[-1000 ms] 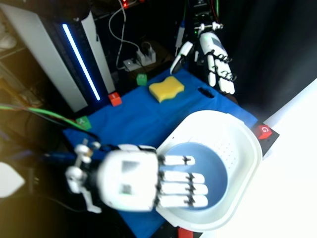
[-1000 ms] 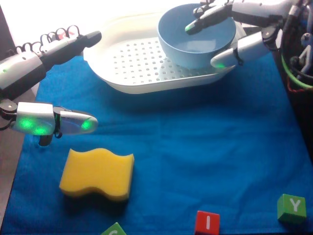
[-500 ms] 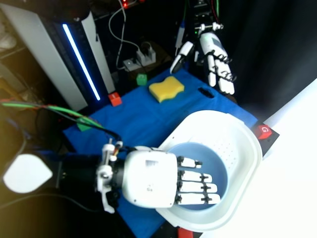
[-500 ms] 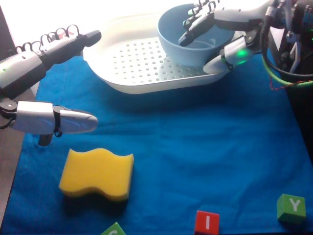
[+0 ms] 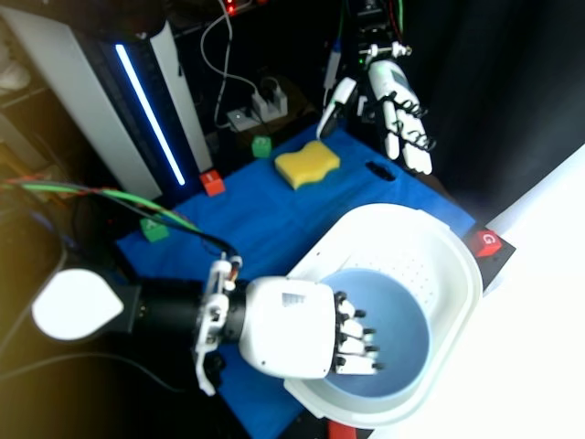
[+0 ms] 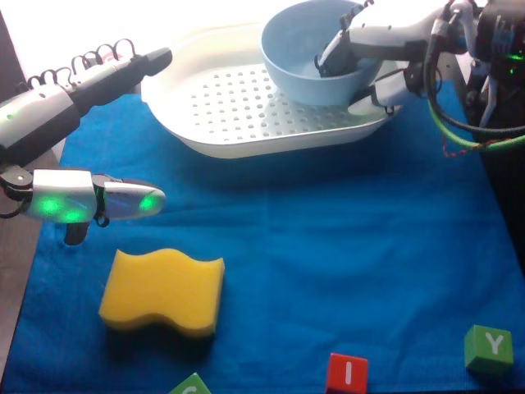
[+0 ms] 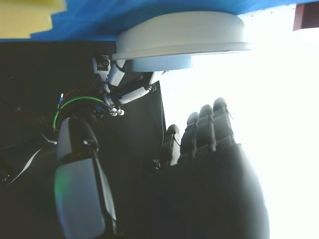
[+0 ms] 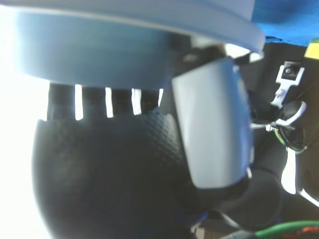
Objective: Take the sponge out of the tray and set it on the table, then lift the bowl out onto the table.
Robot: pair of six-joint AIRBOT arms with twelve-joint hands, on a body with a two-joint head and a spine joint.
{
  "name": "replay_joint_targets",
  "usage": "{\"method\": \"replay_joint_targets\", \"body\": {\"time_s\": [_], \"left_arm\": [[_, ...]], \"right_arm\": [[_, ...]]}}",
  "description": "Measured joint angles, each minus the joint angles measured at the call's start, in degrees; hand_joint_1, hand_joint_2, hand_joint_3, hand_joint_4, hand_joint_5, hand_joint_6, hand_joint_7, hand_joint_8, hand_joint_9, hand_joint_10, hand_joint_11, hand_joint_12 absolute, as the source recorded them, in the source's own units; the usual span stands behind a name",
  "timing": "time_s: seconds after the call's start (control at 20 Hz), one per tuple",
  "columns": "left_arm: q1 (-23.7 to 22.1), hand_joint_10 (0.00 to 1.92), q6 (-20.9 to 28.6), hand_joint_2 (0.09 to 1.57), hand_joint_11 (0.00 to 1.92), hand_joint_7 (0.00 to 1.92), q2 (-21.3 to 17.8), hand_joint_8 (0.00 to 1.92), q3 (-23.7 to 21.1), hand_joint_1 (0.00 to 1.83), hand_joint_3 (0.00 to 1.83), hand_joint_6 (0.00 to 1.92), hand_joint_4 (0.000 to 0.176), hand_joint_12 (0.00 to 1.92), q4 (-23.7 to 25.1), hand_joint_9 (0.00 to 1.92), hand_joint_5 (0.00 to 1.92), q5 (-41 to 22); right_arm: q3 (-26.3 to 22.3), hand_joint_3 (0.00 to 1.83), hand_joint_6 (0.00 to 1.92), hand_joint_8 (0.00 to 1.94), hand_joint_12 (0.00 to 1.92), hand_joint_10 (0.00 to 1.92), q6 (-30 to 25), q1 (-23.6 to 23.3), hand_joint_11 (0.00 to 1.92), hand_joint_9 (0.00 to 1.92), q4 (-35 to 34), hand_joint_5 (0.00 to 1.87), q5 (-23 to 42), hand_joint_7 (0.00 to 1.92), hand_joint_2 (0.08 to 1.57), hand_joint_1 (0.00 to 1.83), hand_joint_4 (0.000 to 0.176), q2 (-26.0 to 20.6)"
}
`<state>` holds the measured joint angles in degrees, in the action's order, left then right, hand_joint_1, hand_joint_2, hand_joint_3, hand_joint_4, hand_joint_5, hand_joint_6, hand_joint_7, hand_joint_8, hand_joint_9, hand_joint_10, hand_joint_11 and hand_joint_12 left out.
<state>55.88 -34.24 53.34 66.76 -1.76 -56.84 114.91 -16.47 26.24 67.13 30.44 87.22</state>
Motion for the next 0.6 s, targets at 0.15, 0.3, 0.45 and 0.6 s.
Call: {"method": "replay_joint_targets", "body": {"time_s": [0.15, 0.3, 0.45, 0.6], "left_arm": [[0.00, 0.00, 0.28, 0.95, 0.01, 0.00, 0.00, 0.00, 0.00, 0.66, 0.02, 0.00, 0.129, 0.00, -0.02, 0.00, 0.00, 0.02], [0.02, 0.00, 0.33, 0.94, 0.00, 0.00, 0.00, 0.00, 0.00, 0.64, 0.01, 0.00, 0.139, 0.00, -0.02, 0.00, 0.01, 0.02], [0.00, 0.00, 0.35, 0.95, 0.01, 0.00, 0.00, 0.00, 0.00, 0.65, 0.01, 0.00, 0.131, 0.00, 0.00, 0.00, 0.01, 0.00], [0.02, 0.00, 0.39, 0.95, 0.00, 0.00, 0.00, 0.00, 0.00, 0.67, 0.01, 0.00, 0.137, 0.00, -0.20, 0.00, 0.01, 0.00]], "right_arm": [[-0.15, 0.00, 0.97, 0.90, 0.99, 1.06, 0.09, 0.00, 0.91, 1.09, -0.07, 0.88, 0.52, 0.99, 1.10, 1.38, 0.000, 0.02], [-0.17, 0.00, 0.84, 1.08, 1.33, 0.62, 0.09, -0.02, 1.03, 1.30, -0.11, 0.91, 0.83, 1.06, 1.12, 1.27, 0.000, 0.04], [-0.11, 0.00, 1.04, 1.93, 1.92, 1.91, 0.11, -0.39, 1.60, 1.54, -0.22, 0.93, 0.87, 1.28, 1.14, 1.14, 0.000, 0.02], [0.17, 0.00, 1.83, 1.94, 1.92, 1.92, 0.11, -0.39, 1.49, 1.38, 0.28, 0.89, 0.59, 1.21, 1.25, 0.97, 0.000, 0.07]]}}
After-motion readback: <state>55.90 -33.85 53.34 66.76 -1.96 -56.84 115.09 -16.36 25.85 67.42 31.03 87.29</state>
